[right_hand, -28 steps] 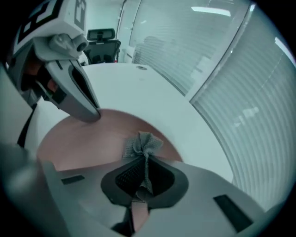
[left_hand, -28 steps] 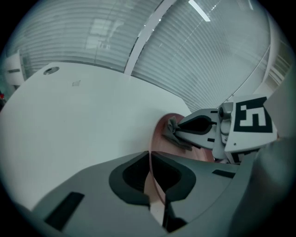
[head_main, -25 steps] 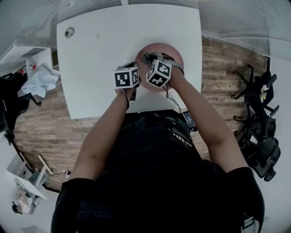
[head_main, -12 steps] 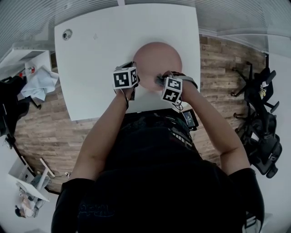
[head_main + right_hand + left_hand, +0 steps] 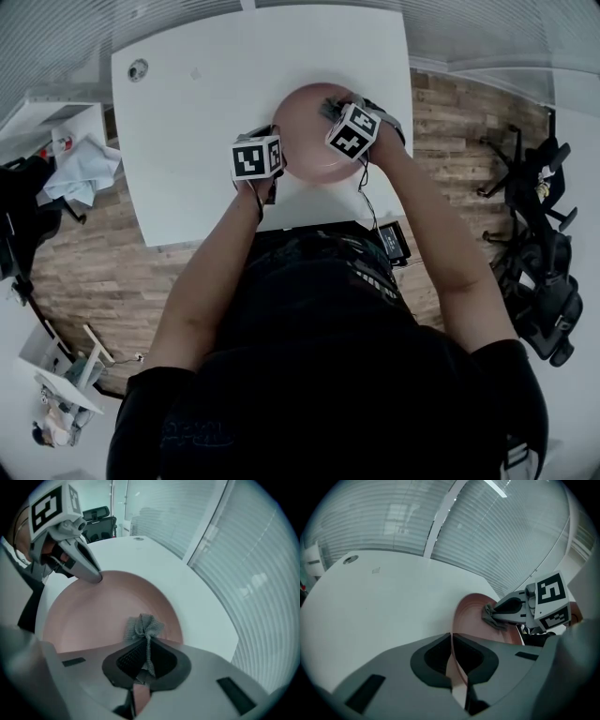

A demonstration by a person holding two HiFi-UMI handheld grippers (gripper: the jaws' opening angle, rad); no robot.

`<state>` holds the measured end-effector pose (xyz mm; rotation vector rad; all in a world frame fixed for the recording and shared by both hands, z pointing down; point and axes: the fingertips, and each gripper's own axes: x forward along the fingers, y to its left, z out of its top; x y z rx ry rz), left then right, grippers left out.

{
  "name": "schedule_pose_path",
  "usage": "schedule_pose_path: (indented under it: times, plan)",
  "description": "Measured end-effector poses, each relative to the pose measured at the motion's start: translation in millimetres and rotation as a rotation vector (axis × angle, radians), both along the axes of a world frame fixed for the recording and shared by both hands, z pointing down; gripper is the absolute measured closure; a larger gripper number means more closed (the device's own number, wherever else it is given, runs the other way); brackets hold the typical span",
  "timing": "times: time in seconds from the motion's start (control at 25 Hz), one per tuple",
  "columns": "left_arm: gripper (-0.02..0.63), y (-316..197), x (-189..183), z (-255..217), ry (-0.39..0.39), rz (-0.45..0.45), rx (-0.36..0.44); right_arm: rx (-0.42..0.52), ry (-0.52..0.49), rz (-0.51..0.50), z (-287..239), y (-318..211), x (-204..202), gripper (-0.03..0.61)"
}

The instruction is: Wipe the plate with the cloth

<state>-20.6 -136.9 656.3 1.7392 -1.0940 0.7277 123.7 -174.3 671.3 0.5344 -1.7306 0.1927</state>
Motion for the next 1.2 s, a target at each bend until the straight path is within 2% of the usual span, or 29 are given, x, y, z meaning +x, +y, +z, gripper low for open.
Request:
schedule_pose_path:
  times: [0.2, 0.4, 0.52, 0.64, 0.76, 0.84, 0.92, 1.04, 1.12, 1.2]
  plan:
    - [0.588, -2, -1, 0, -0.002, -0.017, 0.006, 0.020, -0.085, -0.059, -2, 10, -54, 0.545]
    - [0.588, -2, -2, 1, 0.000, -0.031, 0.008, -0.072, -0.172, -0.135, -4, 66, -85, 0.545]
    - [0.588, -2, -2, 1, 0.008, -0.044, 0.009, -0.144, -0.187, -0.168, -4, 103, -80, 0.545]
    - [0.588, -2, -2, 0, 0.006, -0.049, 0.012, -0.229, -0.159, -0.192, -2, 132, -60, 0.545]
    - [0.588, -2, -2, 1, 0.006, -0.042, 0.011, -0.331, -0.077, -0.179, 0, 148, -29, 0.545]
    - [0.588, -2, -1, 1, 0.008, -0.038, 0.008, -0.360, 0.010, -0.171, 3, 145, -5, 0.545]
    - [0.588, -2, -1, 1, 0.022, -0.039, 0.000, -0.350, 0.107, -0.153, 6, 129, 19, 0.543]
    - [0.588, 1, 0, 2, 0.039, -0.034, -0.016, -0.249, 0.215, -0.106, 8, 87, 45, 0.543]
    - [0.586, 1, 1, 2, 0.031, -0.024, -0.014, -0.146, 0.224, -0.042, 8, 51, 48, 0.543]
    - [0.586, 1, 1, 1, 0.026, -0.018, -0.012, -0.040, 0.187, 0.014, 5, 18, 40, 0.545]
